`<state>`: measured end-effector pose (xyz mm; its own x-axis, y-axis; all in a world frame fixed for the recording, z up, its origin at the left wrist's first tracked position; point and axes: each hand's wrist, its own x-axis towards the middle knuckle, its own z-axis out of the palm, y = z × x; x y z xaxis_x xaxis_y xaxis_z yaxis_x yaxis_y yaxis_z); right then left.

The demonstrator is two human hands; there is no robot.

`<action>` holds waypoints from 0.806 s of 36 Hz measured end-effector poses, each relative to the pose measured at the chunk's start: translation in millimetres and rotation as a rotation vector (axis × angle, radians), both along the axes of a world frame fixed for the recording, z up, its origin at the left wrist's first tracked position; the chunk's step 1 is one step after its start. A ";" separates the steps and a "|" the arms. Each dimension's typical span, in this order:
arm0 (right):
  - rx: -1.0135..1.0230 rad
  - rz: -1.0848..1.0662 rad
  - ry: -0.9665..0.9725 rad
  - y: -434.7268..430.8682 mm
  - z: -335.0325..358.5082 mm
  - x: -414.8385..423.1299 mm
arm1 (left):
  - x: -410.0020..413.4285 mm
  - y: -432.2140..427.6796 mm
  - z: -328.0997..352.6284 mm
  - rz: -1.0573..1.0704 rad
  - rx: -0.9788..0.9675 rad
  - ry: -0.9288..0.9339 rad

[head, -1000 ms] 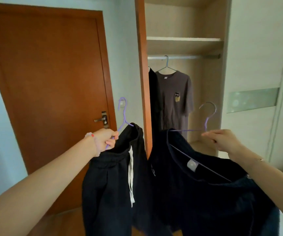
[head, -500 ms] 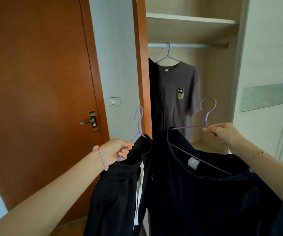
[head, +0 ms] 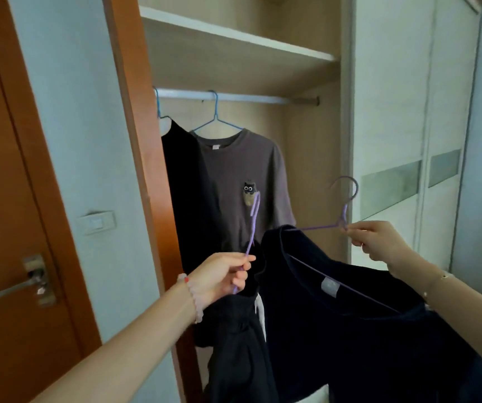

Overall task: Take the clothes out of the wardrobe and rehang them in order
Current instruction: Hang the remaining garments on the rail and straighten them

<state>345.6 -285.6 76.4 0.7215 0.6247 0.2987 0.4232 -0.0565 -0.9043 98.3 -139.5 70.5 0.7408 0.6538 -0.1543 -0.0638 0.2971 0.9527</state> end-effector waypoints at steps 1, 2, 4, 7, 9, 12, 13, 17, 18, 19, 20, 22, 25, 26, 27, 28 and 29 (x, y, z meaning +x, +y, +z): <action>0.000 -0.029 0.005 0.5 1.1 10.5 | 13.1 4.0 1.2 -0.040 0.000 -0.011; -0.005 -0.056 0.007 0.5 1.7 20.4 | 26.0 9.2 2.1 -0.070 0.003 -0.023; -0.015 -0.104 0.013 1.8 2.3 36.0 | 50.1 22.3 3.1 -0.106 0.007 -0.050; -0.026 -0.145 0.015 8.1 2.1 49.7 | 82.8 45.1 2.4 -0.143 -0.026 -0.092; -0.040 -0.147 0.016 14.7 0.0 56.6 | 102.3 59.0 -0.9 -0.176 -0.055 -0.112; -0.062 -0.177 0.019 27.9 -4.5 65.6 | 126.4 74.8 -5.9 -0.233 -0.083 -0.130; -0.068 -0.189 0.026 33.3 -4.4 68.4 | 133.1 80.3 -7.0 -0.251 -0.084 -0.137; -0.019 -0.236 0.085 54.0 10.4 82.7 | 155.2 106.1 -8.0 -0.288 -0.017 -0.172; 0.008 -0.248 0.105 58.2 16.8 87.8 | 161.0 111.8 -8.1 -0.291 -0.003 -0.183; 0.037 -0.258 0.128 61.8 22.9 93.2 | 167.6 116.3 -8.5 -0.295 -0.001 -0.195; 0.066 -0.263 0.152 65.2 28.0 98.3 | 174.7 120.0 -8.9 -0.302 -0.009 -0.208; 0.121 -0.255 0.199 71.2 35.6 106.2 | 190.0 123.4 -9.3 -0.309 -0.039 -0.226; 0.169 -0.205 0.264 77.1 42.6 112.7 | 212.3 124.4 -8.1 -0.330 -0.045 -0.232; 0.176 -0.191 0.279 78.6 43.8 114.2 | 218.6 125.3 -7.5 -0.343 -0.045 -0.236; 0.183 -0.182 0.289 80.7 44.5 116.0 | 224.4 126.9 -7.0 -0.356 -0.047 -0.242; 0.188 -0.176 0.294 83.0 44.5 117.4 | 229.5 129.2 -6.6 -0.368 -0.049 -0.251; 0.188 -0.173 0.295 85.8 44.6 119.0 | 234.5 132.2 -5.9 -0.375 -0.049 -0.261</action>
